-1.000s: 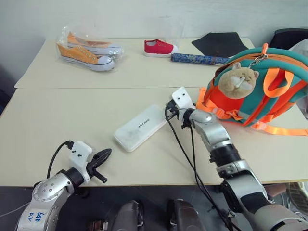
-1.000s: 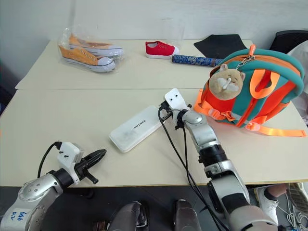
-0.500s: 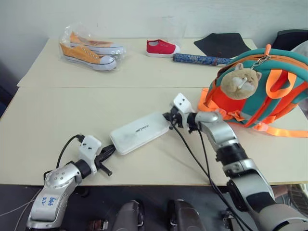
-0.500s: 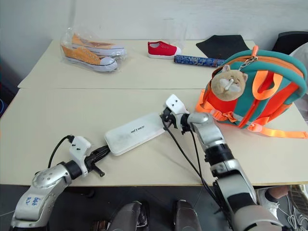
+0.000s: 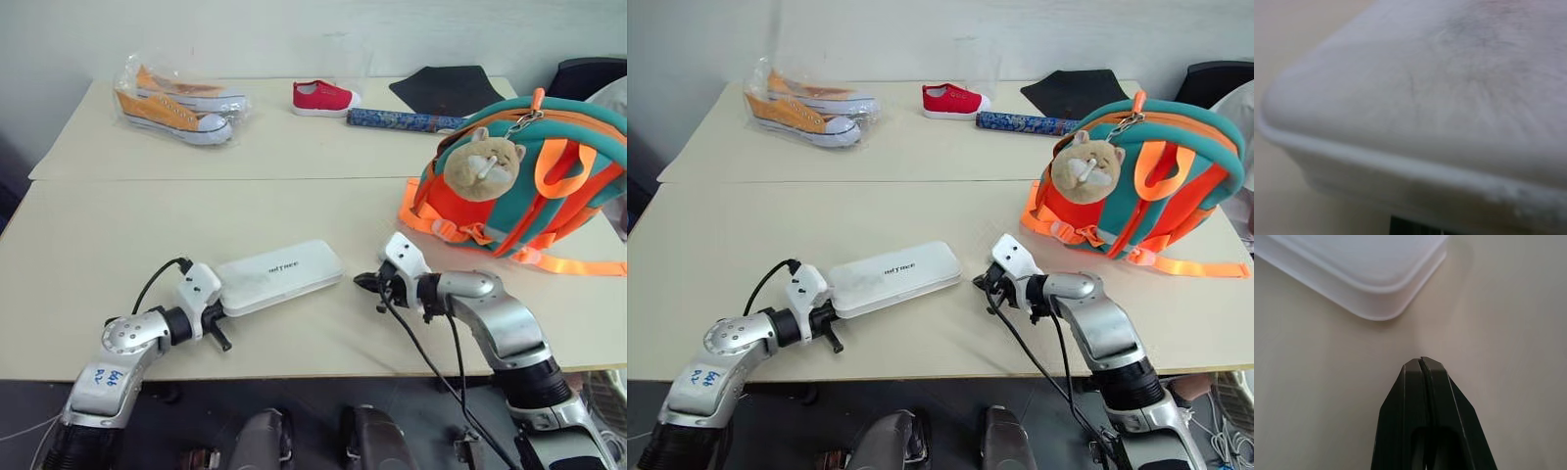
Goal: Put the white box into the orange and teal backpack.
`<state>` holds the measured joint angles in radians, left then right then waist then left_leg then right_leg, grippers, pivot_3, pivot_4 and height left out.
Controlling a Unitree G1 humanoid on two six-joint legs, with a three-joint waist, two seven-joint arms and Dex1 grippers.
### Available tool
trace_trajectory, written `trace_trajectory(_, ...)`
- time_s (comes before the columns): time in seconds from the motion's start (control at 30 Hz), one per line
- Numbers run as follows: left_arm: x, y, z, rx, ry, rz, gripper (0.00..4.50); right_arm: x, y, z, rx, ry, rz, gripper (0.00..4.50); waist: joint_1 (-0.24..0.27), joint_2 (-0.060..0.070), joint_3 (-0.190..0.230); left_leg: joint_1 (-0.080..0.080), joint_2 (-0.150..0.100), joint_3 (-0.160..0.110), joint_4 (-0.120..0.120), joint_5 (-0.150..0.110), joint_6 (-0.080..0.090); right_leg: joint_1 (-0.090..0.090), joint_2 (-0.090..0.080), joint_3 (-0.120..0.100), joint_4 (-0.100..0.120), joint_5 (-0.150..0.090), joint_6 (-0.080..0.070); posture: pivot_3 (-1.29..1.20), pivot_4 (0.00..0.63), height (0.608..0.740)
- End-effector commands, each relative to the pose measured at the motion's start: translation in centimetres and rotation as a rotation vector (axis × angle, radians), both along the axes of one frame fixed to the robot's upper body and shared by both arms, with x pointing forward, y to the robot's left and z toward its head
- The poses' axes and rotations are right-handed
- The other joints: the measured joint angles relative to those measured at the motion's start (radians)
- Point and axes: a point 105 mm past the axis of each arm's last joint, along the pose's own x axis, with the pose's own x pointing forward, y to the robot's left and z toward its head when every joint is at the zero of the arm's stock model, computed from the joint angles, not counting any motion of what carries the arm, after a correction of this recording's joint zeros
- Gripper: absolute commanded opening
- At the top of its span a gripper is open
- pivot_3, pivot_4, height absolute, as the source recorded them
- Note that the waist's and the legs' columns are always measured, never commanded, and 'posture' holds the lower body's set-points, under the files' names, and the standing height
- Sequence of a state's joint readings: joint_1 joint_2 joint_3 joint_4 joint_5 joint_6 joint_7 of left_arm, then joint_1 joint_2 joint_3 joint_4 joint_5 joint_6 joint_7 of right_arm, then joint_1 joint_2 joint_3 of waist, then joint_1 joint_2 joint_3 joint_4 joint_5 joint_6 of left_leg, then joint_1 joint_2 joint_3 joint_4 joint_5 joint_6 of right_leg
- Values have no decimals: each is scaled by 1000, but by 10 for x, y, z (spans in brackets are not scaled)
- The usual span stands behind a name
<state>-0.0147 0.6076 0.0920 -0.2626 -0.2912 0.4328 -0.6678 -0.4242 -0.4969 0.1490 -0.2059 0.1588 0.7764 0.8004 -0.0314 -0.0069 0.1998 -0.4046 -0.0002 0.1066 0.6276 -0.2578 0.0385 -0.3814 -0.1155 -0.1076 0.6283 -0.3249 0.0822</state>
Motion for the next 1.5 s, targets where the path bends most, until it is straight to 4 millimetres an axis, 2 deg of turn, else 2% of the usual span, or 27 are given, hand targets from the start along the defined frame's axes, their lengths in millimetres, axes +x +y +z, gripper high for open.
trace_trajectory(0.03,-11,25,-4,5,20,97,27,4,1,15,19,-65,-12,0,-1,0,0,0,0,0,0,0,0,0,0,0,0,0,0,0,150,740)
trace_trajectory(0.17,-27,32,-4,-19,6,135,27,9,3,18,27,-83,-18,0,1,0,0,0,1,0,0,0,0,-1,0,0,0,0,0,0,150,740)
trace_trajectory(0.3,-36,26,14,-127,-92,153,27,16,11,21,37,-113,-9,0,4,0,0,0,0,1,0,0,1,-1,0,0,-1,0,0,0,150,740)
trace_trajectory(0.43,-31,31,20,-147,-144,233,27,25,20,26,50,-147,-5,0,9,0,0,-1,0,0,1,0,1,-1,0,0,0,0,0,0,150,740)
trace_trajectory(0.53,-24,25,18,-138,-143,239,27,29,29,27,60,-157,8,0,6,0,0,-1,0,1,1,0,1,-1,0,0,0,0,0,0,150,740)
trace_trajectory(0.67,-18,14,14,-130,-132,218,27,29,39,26,60,-153,42,0,5,0,0,-2,0,1,1,0,1,-1,0,-1,0,0,0,0,150,740)
trace_trajectory(0.83,-16,12,12,-116,-119,200,27,24,42,24,57,-146,67,0,5,0,0,-2,0,1,1,-1,2,-1,0,-1,0,0,0,0,150,740)
trace_trajectory(1.0,-12,6,16,-124,-129,158,27,13,37,24,59,-114,96,0,6,0,0,-2,0,1,1,-1,2,-1,0,-1,0,0,0,0,150,740)
trace_trajectory(1.2,-14,-7,19,-112,-119,68,27,-4,7,27,23,-100,32,0,10,0,0,-2,0,1,1,-2,2,-1,0,-1,-1,0,0,0,150,740)
trace_trajectory(1.37,-15,-5,16,-120,-98,76,27,-15,-11,20,6,-65,-24,0,6,0,0,-2,0,1,1,-2,2,-1,0,-1,-2,0,0,0,150,740)
trace_trajectory(1.43,-16,-4,18,-141,-72,54,402,-20,-17,21,8,-62,-38,0,7,0,0,-2,0,1,1,-2,2,-1,0,-1,-1,0,0,0,150,740)
trace_trajectory(1.5,-13,6,19,-146,-36,66,894,-25,-23,21,3,-48,-39,0,7,-1,0,-2,0,1,1,-2,3,0,0,-1,-1,0,0,0,150,740)
